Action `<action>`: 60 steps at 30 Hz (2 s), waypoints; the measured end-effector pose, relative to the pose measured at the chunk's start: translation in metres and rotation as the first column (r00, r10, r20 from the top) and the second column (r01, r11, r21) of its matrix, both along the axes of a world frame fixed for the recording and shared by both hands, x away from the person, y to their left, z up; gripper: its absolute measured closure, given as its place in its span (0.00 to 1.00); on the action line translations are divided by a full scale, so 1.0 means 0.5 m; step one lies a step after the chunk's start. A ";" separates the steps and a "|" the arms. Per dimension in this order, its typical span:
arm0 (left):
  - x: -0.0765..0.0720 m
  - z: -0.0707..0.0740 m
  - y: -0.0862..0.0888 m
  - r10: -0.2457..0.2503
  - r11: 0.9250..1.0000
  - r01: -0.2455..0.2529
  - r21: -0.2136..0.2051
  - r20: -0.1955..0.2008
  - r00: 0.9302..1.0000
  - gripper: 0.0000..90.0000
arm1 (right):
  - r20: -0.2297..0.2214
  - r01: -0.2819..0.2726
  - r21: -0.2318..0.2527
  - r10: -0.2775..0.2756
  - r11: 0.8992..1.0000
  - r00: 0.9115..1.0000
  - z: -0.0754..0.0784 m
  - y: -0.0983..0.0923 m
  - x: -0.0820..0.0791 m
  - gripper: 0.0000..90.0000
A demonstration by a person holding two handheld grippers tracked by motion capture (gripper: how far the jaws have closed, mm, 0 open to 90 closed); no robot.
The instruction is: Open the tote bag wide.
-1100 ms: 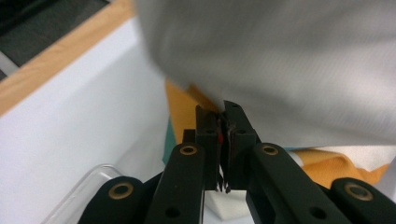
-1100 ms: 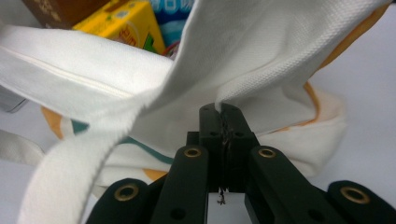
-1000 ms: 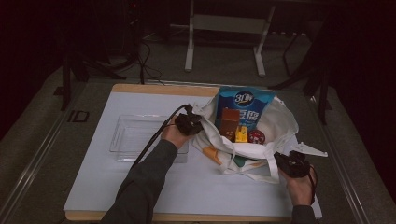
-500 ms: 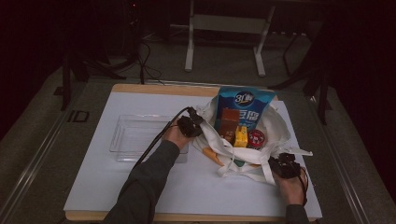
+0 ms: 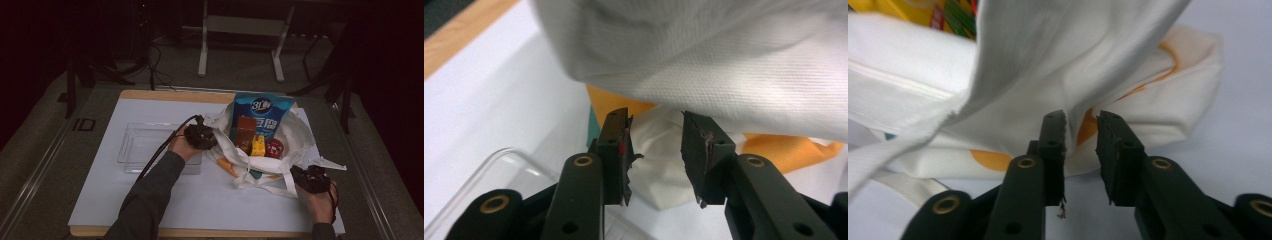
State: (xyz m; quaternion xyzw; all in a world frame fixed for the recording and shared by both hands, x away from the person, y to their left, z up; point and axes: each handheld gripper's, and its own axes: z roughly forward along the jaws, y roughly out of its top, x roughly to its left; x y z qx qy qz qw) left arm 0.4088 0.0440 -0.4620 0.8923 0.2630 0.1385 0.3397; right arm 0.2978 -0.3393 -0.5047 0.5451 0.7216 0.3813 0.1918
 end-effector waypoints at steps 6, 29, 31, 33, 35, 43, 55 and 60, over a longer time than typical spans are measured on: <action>-0.016 0.030 0.030 0.007 0.999 -0.005 -0.050 0.044 0.999 0.64 | 0.049 0.021 0.040 -0.023 0.999 0.999 0.034 -0.021 -0.009 0.76; -0.040 0.156 0.039 0.048 0.980 -0.017 -0.197 0.155 0.987 0.64 | 0.054 0.035 0.125 -0.042 0.991 0.998 0.051 -0.039 0.027 0.75; -0.035 0.154 0.036 0.052 0.982 -0.024 -0.186 0.148 0.988 0.65 | 0.055 0.034 0.123 -0.041 0.992 0.998 0.050 -0.037 0.029 0.75; -0.024 0.146 0.028 0.057 0.985 -0.035 -0.169 0.131 0.990 0.70 | 0.055 0.031 0.118 -0.038 0.992 0.998 0.049 -0.033 0.032 0.76; -0.015 0.134 0.021 0.063 0.986 -0.044 -0.163 0.111 0.992 0.80 | 0.050 0.029 0.121 -0.035 0.992 0.998 0.046 -0.031 0.035 0.84; 0.011 0.081 -0.008 0.093 0.993 -0.086 -0.086 0.079 0.993 0.87 | 0.036 0.013 0.071 -0.015 0.997 0.999 0.029 -0.024 0.048 0.96; 0.034 0.008 -0.041 0.108 0.992 -0.109 0.057 0.028 0.994 0.88 | -0.044 0.034 0.017 -0.034 0.999 0.998 -0.028 -0.006 0.079 0.97; 0.039 -0.006 -0.049 0.123 0.989 -0.123 0.084 0.011 0.992 0.88 | -0.067 0.042 0.020 -0.041 0.999 0.997 -0.033 -0.005 0.084 0.97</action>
